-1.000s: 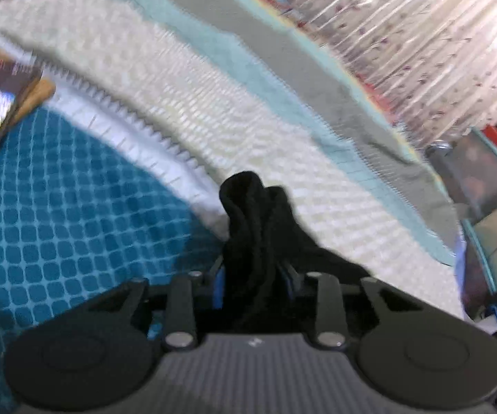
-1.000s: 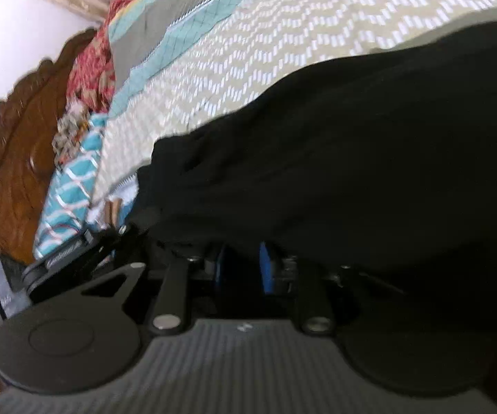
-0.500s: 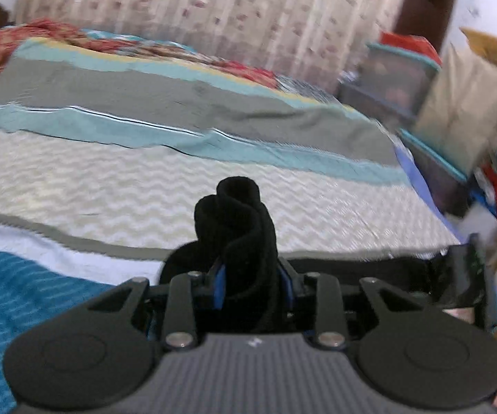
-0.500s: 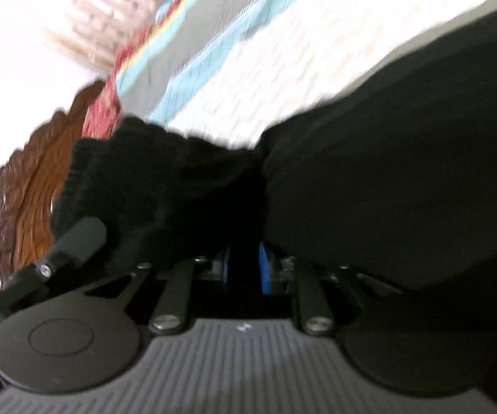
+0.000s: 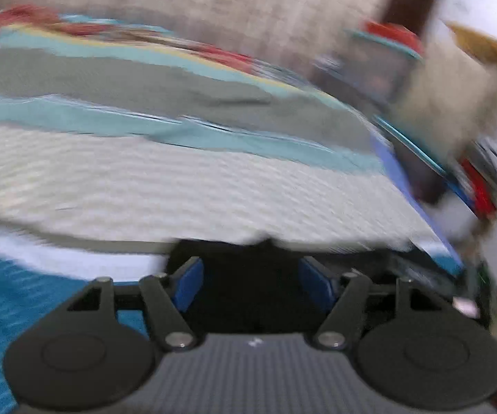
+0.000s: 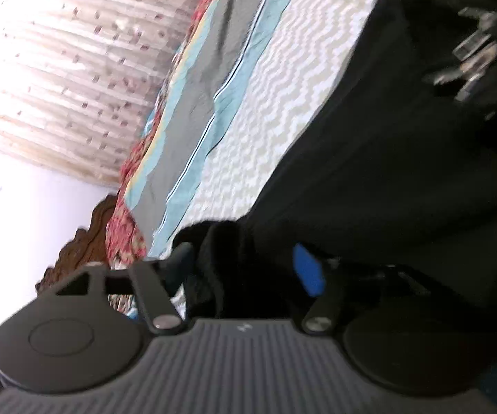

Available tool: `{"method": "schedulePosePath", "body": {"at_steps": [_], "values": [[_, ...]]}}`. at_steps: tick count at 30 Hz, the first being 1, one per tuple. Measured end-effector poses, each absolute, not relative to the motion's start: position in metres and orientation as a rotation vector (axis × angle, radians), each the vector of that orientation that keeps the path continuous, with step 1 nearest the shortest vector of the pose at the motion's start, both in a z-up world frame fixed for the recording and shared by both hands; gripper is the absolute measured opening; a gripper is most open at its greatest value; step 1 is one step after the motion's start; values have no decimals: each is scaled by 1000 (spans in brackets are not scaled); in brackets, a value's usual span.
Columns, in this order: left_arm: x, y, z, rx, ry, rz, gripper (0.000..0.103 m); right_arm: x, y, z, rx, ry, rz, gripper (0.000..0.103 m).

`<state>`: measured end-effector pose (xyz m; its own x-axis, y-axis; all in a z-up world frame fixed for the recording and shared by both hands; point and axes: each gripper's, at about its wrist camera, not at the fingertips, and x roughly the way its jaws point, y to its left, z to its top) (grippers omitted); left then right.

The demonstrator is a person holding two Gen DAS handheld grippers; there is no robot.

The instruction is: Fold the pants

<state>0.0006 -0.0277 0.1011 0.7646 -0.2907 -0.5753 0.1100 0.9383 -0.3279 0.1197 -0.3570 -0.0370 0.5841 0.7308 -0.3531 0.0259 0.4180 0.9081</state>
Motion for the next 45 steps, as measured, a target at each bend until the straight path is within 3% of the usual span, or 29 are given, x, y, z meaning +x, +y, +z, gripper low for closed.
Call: {"method": "schedulePosePath", "body": {"at_steps": [4,7,9,12,17,20,24,28,32,34,38,41,45], "values": [[-2,33,85,-406,721,-43,51,123,-338,-36,1015,886,583,78],[-3,49,70,-477,759,-11,47,130,-326,-32,914,932,622,75],[0,42,63,-465,781,-15,47,128,-311,-28,791,955,642,32],[11,24,57,-449,812,-61,47,125,-314,-20,767,919,668,26],[21,-19,59,-371,821,-156,48,122,-347,13,696,749,638,26],[33,-46,62,-318,818,-214,48,132,-364,9,642,749,542,28],[47,-89,52,-228,856,-286,46,140,-373,-8,499,813,398,54],[56,-124,27,-50,939,-269,46,133,-408,-5,599,730,351,54],[49,-148,15,162,898,-253,48,117,-453,13,630,554,283,54],[52,-146,21,145,917,-254,47,107,-486,14,670,471,181,55],[60,-121,50,-94,934,-310,47,90,-551,-5,770,397,-72,69],[71,-117,71,-207,886,-358,48,85,-576,-25,833,414,-170,70],[95,-147,77,-152,881,-419,46,89,-579,-44,942,425,-177,72]]}}
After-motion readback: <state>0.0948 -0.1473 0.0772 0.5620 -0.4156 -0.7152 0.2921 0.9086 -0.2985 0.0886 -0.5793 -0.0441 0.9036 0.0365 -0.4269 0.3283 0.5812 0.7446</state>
